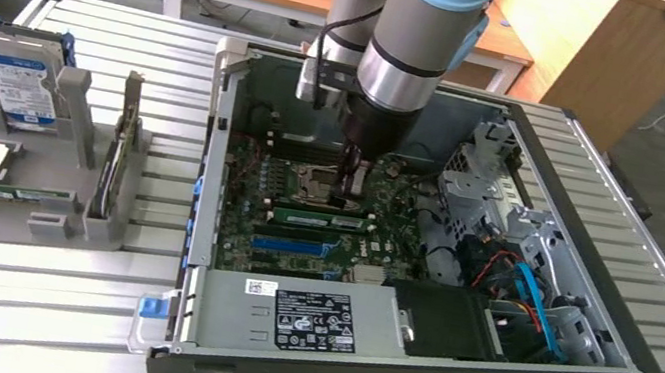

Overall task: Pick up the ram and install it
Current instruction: 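Press down the ram until it locks into place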

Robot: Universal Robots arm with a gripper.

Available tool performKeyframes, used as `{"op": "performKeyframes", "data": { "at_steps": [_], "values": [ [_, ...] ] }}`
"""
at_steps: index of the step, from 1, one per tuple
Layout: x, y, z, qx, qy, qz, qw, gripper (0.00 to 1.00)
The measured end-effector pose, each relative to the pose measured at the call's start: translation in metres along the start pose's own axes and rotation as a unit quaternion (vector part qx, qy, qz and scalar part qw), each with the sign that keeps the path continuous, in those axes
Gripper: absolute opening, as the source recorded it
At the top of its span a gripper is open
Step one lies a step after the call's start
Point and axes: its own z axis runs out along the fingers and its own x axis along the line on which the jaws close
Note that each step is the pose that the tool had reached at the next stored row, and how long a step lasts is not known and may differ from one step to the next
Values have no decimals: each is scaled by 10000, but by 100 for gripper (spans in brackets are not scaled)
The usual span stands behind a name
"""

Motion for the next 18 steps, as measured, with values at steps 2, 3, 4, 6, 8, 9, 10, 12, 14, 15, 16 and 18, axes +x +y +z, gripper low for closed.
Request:
{"op": "performKeyframes", "data": {
  "at_steps": [2, 3, 4, 6, 8, 9, 10, 12, 14, 15, 16, 18],
  "values": [
    [0, 0, 0, 0, -3, 163, 9999, 11],
    [0, 0, 1, 0, -5, 239, 9997, 11],
    [0, 0, 1, 0, -7, 313, 9995, 11],
    [0, 0, 1, 0, -9, 450, 9990, 11],
    [0, 0, 1, 0, -11, 588, 9983, 11],
    [0, 0, 2, 1, -12, 655, 9979, 11],
    [0, 0, 2, 1, -13, 716, 9974, 11],
    [0, 0, 2, 1, -13, 843, 9964, 11],
    [0, 0, 2, 2, -14, 970, 9953, 11],
    [0, 0, 3, 2, -14, 1032, 9947, 11],
    [0, 0, 3, 2, -15, 1097, 9940, 11],
    [0, 0, 4, 2, -18, 1239, 9923, 11]
  ]
}}
